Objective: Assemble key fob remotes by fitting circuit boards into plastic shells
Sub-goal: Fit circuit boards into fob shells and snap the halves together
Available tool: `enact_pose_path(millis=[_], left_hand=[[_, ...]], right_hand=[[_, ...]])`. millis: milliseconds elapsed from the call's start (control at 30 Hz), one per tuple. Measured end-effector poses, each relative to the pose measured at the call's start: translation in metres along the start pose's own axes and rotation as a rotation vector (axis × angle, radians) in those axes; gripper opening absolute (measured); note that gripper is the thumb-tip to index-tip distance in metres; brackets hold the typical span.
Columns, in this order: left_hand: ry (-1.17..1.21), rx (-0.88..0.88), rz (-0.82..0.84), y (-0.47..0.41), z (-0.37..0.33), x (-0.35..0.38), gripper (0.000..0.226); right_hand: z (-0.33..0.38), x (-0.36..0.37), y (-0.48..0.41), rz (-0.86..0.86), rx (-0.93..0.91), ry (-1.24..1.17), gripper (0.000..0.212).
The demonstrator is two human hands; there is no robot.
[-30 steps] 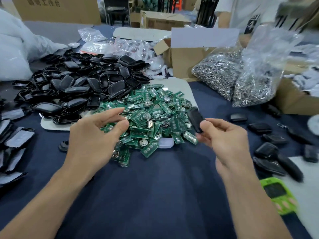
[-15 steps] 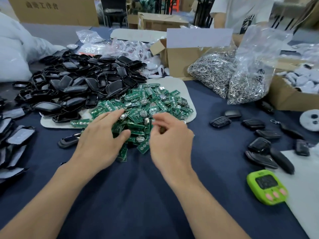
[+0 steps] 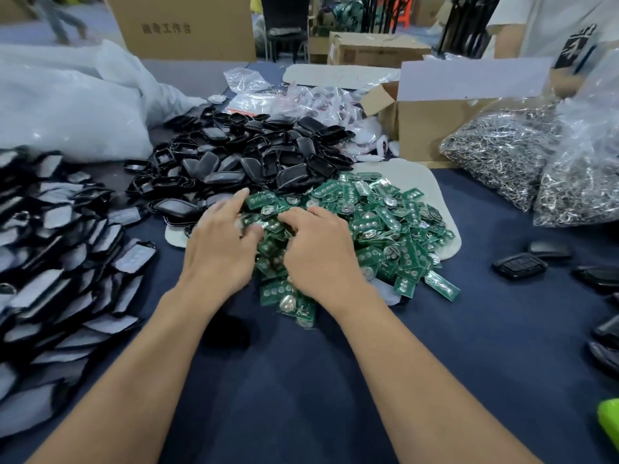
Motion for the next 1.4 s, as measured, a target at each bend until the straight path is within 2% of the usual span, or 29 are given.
enact_pose_path(millis=[133, 300, 367, 500, 567, 633, 700, 767, 833, 900, 1033, 1167, 1267, 1400], left_hand=[[-0.035, 0.000, -0.112, -0.023, 0.011, -0.013, 0.066], [-0.200, 0.028, -0.031, -0.048, 0.019, -0.004, 0.057], [-0.165, 0.009, -0.064, -0.047, 0.021, -0.006, 0.054], [-0.085, 0.057, -0.249, -0.033, 0.014, -0.023, 0.033], [-0.007, 0.081, -0.377, -0.022, 0.008, -0.038, 0.024], [0.097, 0.058, -0.433, -0.012, 0.005, -0.046, 0.020], [0.314, -0.028, -0.362, -0.005, 0.005, -0.042, 0.017], [0.586, -0.145, -0.208, 0.002, 0.003, -0.028, 0.015], [0.832, -0.208, -0.037, 0.012, -0.007, -0.014, 0.022], [0.964, -0.221, 0.080, 0.021, -0.017, -0.005, 0.025], [0.962, -0.195, 0.181, 0.029, -0.026, 0.003, 0.028], [1.000, -0.242, 0.226, 0.028, -0.027, 0.007, 0.030], [1.020, -0.263, 0.270, 0.027, -0.026, 0.006, 0.034], [1.104, -0.318, 0.390, 0.028, -0.026, 0.010, 0.041]], right_hand=[[-0.005, -0.006, 0.003, -0.053, 0.023, -0.115, 0.040], [-0.006, -0.008, 0.005, -0.147, 0.044, -0.055, 0.032], [-0.006, -0.008, 0.006, -0.173, 0.074, -0.040, 0.034], [-0.007, -0.010, 0.010, -0.221, 0.091, -0.031, 0.037], [-0.008, -0.014, 0.012, -0.242, 0.090, -0.029, 0.031], [-0.006, -0.022, 0.014, -0.300, 0.071, -0.026, 0.025], [-0.005, -0.035, 0.019, -0.407, 0.032, -0.095, 0.020], [-0.008, -0.045, 0.024, -0.481, 0.015, -0.253, 0.019], [-0.013, -0.051, 0.029, -0.519, 0.024, -0.416, 0.019], [-0.022, -0.053, 0.031, -0.523, 0.085, -0.612, 0.021], [-0.039, -0.040, 0.029, -0.450, 0.317, -1.046, 0.023], [-0.044, -0.039, 0.022, -0.416, 0.373, -1.281, 0.020], [-0.039, -0.042, 0.018, -0.348, 0.326, -1.340, 0.020], [-0.029, -0.040, 0.018, -0.308, 0.262, -1.287, 0.029]])
Point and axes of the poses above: each hand's wrist, its own y-axis away from the middle knuckle, its own x-axis out of the palm, z = x × y, the point moved 6 cm from there along -y, towards the middle knuckle, and after that the axes turned 5 degrees about -y, right-handed, at the moved point
